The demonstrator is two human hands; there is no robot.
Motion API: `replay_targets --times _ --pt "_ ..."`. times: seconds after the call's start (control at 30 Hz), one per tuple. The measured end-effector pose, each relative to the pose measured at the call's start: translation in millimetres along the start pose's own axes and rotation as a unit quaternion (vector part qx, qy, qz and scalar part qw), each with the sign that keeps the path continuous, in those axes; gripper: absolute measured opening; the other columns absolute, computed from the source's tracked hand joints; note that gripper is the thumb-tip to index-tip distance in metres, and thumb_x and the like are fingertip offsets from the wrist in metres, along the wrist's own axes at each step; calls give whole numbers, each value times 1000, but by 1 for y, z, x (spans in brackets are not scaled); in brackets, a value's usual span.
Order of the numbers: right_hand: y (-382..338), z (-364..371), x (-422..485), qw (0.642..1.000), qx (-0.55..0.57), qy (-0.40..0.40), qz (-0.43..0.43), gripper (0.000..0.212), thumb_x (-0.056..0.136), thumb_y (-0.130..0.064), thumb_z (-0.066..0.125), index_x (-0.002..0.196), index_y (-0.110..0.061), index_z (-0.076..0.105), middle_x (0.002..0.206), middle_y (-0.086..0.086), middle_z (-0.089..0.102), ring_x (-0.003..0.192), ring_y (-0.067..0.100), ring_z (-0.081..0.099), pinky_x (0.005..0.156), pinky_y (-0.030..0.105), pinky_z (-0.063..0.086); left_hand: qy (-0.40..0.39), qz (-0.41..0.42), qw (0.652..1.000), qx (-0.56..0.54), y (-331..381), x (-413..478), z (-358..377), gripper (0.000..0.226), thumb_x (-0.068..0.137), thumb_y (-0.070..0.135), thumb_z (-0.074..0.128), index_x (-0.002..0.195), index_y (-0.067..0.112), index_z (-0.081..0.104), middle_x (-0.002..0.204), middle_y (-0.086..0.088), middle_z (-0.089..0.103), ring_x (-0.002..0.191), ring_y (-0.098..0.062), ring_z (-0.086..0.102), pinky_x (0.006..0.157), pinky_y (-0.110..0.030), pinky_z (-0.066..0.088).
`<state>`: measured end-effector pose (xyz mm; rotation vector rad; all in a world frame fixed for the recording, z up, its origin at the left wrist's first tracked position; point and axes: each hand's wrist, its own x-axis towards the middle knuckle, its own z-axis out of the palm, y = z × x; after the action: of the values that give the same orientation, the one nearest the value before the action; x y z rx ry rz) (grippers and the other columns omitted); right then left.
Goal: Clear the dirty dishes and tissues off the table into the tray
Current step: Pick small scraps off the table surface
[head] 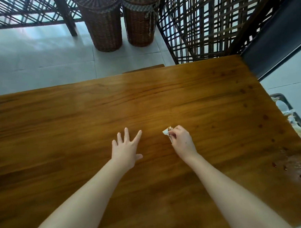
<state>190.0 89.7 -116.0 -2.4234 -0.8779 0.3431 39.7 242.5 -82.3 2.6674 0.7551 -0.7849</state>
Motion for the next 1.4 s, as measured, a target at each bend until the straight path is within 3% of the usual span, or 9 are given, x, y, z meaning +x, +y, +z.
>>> replay_targets --times 0.13,0.27,0.43,0.83,0.93,1.07,1.17,1.3,1.4 --pt "40 -32 11 994 -11 73 82 21 95 -8 54 108 -3 69 94 -1 55 83 10 52 70 14 42 7 -3 1000 -7 17 -11 10 90 92 51 53 150 38 -14 160 -15 -15 146 -41 -4 116 -53 15" --pt "80 -68 15 979 -11 115 168 22 95 -6 53 109 1 68 106 14 61 96 25 59 75 24 44 5 -18 1000 -16 35 -21 18 89 92 53 53 152 36 -10 160 -13 -14 147 -40 -3 116 -52 15" --pt "83 -75 9 970 10 124 210 22 95 -7 53 110 1 67 107 14 61 97 24 59 78 29 50 2 -22 1000 -20 65 -23 18 89 91 55 51 151 37 -12 160 -15 -15 147 -39 -6 116 -54 12" --pt "73 -43 -33 993 -5 -51 -102 21 94 -8 55 110 -9 68 101 1 63 95 12 57 81 18 47 -2 -60 998 -35 129 -20 16 90 90 56 53 152 36 -9 161 -13 -13 148 -36 -6 117 -54 9" --pt "90 -58 -6 997 -4 -28 -68 21 95 -7 53 109 -8 68 97 -2 58 93 11 53 78 16 42 -10 -68 997 -40 131 -20 16 90 90 56 53 152 36 -9 161 -13 -13 148 -36 -6 117 -54 8" --pt "111 -82 38 992 38 61 103 20 95 -8 53 107 -4 69 96 0 56 93 18 58 71 17 42 -24 -69 997 -29 129 -15 17 95 88 57 56 152 37 -11 160 -12 -15 148 -36 -7 116 -57 7" --pt "100 -79 49 971 59 115 199 21 93 -7 56 110 -3 68 108 8 61 100 20 59 79 24 51 -39 -71 996 -32 128 -13 20 98 85 61 57 151 40 -13 160 -11 -19 147 -36 -9 115 -58 5" --pt "65 -50 26 991 73 55 95 20 94 -7 55 108 -6 69 106 4 61 92 10 56 74 13 42 -48 -78 995 -35 126 -8 19 96 85 61 56 151 41 -11 160 -10 -16 148 -36 -6 115 -59 4" --pt "54 -34 -4 998 65 -3 -12 23 96 -7 51 112 -7 67 105 1 61 97 11 56 82 17 45 -62 -83 994 -36 127 -6 14 92 87 59 56 151 42 -7 161 -9 -14 148 -35 -4 115 -59 6"
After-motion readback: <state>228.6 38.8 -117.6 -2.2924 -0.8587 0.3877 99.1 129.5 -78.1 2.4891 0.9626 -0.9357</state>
